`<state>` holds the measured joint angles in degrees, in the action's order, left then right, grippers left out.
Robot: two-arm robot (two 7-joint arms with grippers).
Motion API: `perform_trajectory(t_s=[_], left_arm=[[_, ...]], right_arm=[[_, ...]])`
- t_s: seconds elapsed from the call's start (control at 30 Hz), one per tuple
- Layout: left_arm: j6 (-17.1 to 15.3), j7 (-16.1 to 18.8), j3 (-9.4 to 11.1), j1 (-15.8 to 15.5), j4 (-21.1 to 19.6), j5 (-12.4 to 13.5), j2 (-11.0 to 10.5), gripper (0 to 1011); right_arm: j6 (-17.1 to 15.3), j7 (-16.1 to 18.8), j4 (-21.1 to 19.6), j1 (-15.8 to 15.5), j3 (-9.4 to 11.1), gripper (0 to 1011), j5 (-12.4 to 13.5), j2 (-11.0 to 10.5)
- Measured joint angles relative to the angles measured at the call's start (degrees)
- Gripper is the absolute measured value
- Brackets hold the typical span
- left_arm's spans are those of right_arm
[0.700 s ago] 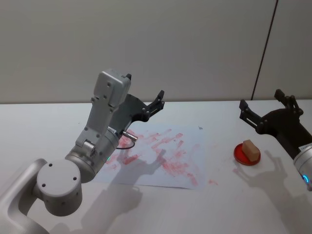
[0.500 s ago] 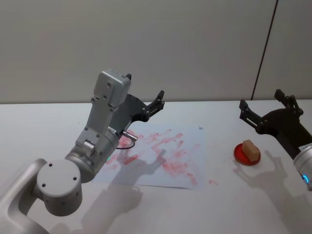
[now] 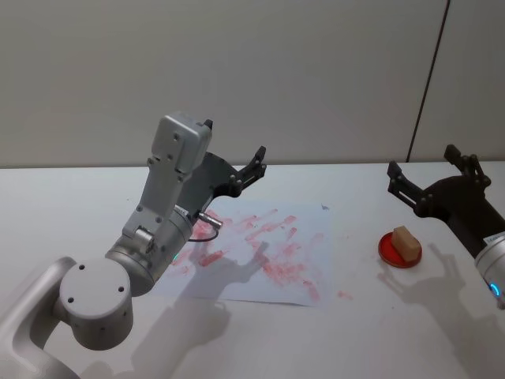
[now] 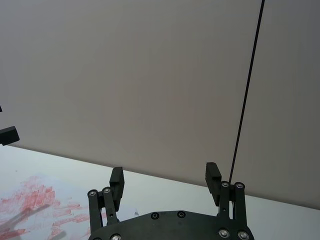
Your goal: Use the one hand to pick up the stamp and affix it onto the A4 paper.
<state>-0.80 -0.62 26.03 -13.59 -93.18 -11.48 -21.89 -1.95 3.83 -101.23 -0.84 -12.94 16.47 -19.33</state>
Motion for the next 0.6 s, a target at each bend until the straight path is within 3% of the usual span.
perform_trajectory(t_s=[0.6], left_arm=[[0.00,0.00,0.00,0.00,0.00,0.00,0.00,1001]], right_arm=[[0.00,0.04,0.06,0.00,0.09,1001,0.00,-0.06]])
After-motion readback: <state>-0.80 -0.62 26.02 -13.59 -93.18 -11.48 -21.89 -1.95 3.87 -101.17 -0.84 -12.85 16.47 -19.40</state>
